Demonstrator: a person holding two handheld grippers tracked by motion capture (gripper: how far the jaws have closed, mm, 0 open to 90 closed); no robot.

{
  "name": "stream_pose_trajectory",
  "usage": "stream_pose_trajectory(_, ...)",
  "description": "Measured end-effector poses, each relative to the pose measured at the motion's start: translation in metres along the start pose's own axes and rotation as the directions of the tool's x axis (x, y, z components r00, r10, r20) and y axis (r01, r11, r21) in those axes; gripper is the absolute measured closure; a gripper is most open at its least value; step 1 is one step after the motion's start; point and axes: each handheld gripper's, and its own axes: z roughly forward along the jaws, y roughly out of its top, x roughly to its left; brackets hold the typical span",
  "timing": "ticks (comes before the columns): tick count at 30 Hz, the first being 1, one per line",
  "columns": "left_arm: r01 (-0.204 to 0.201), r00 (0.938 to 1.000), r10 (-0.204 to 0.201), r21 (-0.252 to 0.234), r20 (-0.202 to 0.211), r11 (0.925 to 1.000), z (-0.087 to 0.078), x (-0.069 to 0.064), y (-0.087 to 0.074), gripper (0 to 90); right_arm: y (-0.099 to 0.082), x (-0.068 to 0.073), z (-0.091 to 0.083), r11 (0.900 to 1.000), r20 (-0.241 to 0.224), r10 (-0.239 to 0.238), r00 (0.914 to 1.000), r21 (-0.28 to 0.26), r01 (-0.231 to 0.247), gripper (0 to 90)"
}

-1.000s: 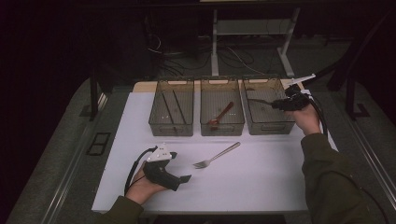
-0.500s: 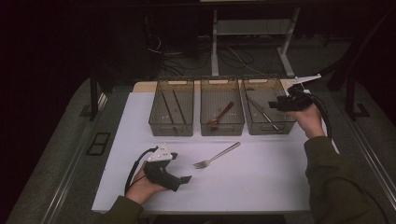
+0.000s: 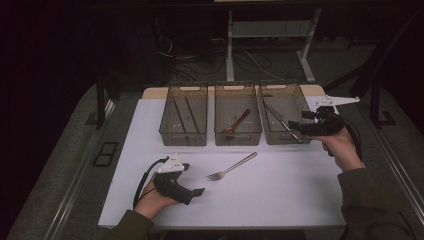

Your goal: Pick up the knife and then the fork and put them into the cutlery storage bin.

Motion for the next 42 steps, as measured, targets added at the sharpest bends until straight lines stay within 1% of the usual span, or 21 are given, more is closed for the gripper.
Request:
stream_pose_trajectory(1,0.001,1.0,-0.001,-0.001,0.0,1.0,0.0,0.0,0.0,0.0,-0.003,0.004,-0.002,0.9999,0.006,-0.007,1.0,-0.009,0.007,25.2)
stream_pose_trajectory(3,-0.001,1.0,0.001,-0.001,0.0,1.0,0.0,0.001,0.0,0.0,-0.01,0.011,-0.005,0.9997,-0.012,-0.01,0.9999,-0.023,0.01,24.8)
stream_pose_trajectory(4,-0.001,1.0,0.001,-0.002,0.0,1.0,0.0,0.001,0.0,0.0,-0.013,0.015,-0.006,0.9997,-0.024,-0.014,0.9996,-0.022,0.013,24.7)
stream_pose_trajectory(6,-0.004,1.0,0.004,-0.004,-0.001,1.0,-0.001,0.002,0.0,0.0,-0.019,0.024,-0.008,0.9996,-0.034,-0.021,0.9992,-0.018,0.02,23.3)
stream_pose_trajectory(7,0.001,1.0,-0.001,-0.007,-0.002,1.0,-0.001,0.002,0.0,0.0,-0.023,0.028,-0.009,0.9995,-0.037,-0.026,0.999,-0.019,0.026,22.8)
stream_pose_trajectory(10,0.003,1.0,-0.003,-0.009,-0.002,1.0,-0.001,0.002,0.001,0.0,-0.037,0.038,-0.008,0.9991,-0.037,-0.04,0.9985,-0.015,0.039,19.0)
stream_pose_trajectory(12,-0.001,1.0,0.001,-0.005,-0.002,1.0,-0.002,0.003,0.001,0.0,-0.048,0.043,-0.008,0.9992,-0.02,-0.039,0.999,-0.005,0.039,18.7)
stream_pose_trajectory(16,0.002,1.0,-0.002,-0.012,-0.01,0.9999,-0.003,0.004,0.002,0.0,-0.064,0.051,-0.012,0.999,-0.032,-0.043,0.9986,0.005,0.043,18.1)
stream_pose_trajectory(17,0.003,0.9999,-0.004,-0.014,-0.01,0.9999,-0.003,0.004,0.002,0.0,-0.068,0.053,-0.013,0.9994,-0.035,-0.034,0.9988,-0.008,0.034,18.1)
stream_pose_trajectory(19,-0.005,0.9999,0.005,-0.005,-0.013,1.0,-0.004,0.006,0.004,0.0,-0.075,0.056,-0.015,0.999,-0.038,-0.039,0.9985,-0.024,0.038,18.1)
stream_pose_trajectory(20,-0.001,0.9999,0.0,-0.012,-0.013,0.9999,-0.004,0.006,0.004,0.0,-0.078,0.057,-0.016,0.9989,-0.038,-0.037,0.9986,-0.031,0.036,18.1)
stream_pose_trajectory(22,-0.004,0.9999,0.004,-0.011,-0.015,0.9999,-0.005,0.007,0.006,1.8,-0.083,0.059,-0.018,0.9987,-0.044,-0.039,0.9983,-0.034,0.038,18.1)
stream_pose_trajectory(24,-0.001,1.0,0.001,-0.009,-0.007,1.0,-0.004,0.008,0.008,4.1,-0.089,0.061,-0.019,0.9987,-0.038,-0.033,0.9987,-0.04,0.032,18.1)
stream_pose_trajectory(26,0.002,1.0,-0.002,-0.005,-0.003,1.0,-0.004,0.008,0.011,8.3,-0.094,0.062,-0.021,0.9988,-0.036,-0.027,0.999,-0.042,0.025,18.1)
stream_pose_trajectory(28,-0.007,1.0,0.007,-0.007,0.004,1.0,-0.003,0.009,0.014,15.2,-0.099,0.063,-0.023,0.999,-0.043,-0.003,0.9991,-0.044,0.001,18.1)
stream_pose_trajectory(29,-0.003,1.0,0.003,-0.011,0.005,0.9999,-0.003,0.01,0.018,16.5,-0.101,0.063,-0.023,0.999,-0.045,0.001,0.999,-0.044,-0.003,18.1)
stream_pose_trajectory(32,-0.002,0.9999,0.002,-0.009,0.012,1.0,-0.001,0.012,0.027,26.4,-0.105,0.067,-0.025,0.9995,-0.041,-0.019,0.999,-0.026,0.017,18.1)
stream_pose_trajectory(35,-0.004,1.0,0.004,-0.009,0.005,1.0,0.003,0.014,0.035,39.1,-0.107,0.069,-0.027,0.9994,-0.049,-0.019,0.9986,-0.029,0.018,18.1)
stream_pose_trajectory(38,-0.016,0.9999,0.016,0.016,0.003,0.9997,0.012,0.016,0.045,54.4,-0.107,0.069,-0.026,0.9995,-0.055,-0.021,0.9983,-0.024,0.02,18.1)
stream_pose_trajectory(42,-0.022,0.9997,0.021,0.055,0.008,0.9983,0.03,0.019,0.055,71.3,-0.107,0.069,-0.024,0.9995,-0.055,-0.025,0.9982,-0.019,0.024,18.1)
